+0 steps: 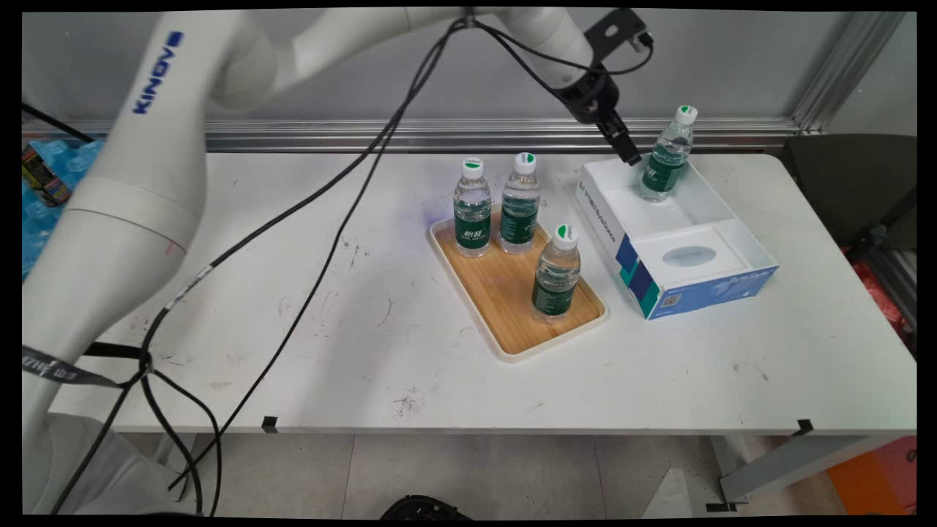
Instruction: Pick up the green bottle from the white box
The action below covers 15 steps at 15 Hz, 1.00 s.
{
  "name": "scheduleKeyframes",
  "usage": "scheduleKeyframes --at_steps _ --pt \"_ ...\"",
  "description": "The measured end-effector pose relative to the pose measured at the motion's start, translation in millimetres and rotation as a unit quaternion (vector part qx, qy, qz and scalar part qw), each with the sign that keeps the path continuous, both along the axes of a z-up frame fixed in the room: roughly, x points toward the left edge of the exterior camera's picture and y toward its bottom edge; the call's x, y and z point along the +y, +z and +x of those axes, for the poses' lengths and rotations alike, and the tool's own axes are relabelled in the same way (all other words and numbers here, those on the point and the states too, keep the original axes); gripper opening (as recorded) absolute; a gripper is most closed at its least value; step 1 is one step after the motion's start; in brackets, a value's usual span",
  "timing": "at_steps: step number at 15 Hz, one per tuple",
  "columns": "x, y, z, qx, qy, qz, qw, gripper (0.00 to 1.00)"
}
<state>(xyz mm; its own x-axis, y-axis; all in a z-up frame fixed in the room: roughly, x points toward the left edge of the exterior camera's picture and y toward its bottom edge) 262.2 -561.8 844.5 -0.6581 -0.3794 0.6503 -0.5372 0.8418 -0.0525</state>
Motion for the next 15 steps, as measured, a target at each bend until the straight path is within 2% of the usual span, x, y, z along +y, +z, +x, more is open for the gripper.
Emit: scheduleKeyframes --at_steps 9,15 --pt "-37 -40 -37 0.02 -0.021 0.003 0.9996 1.0" --pt "-46 -51 -49 0.033 -0.026 -0.005 0.9991 1.0"
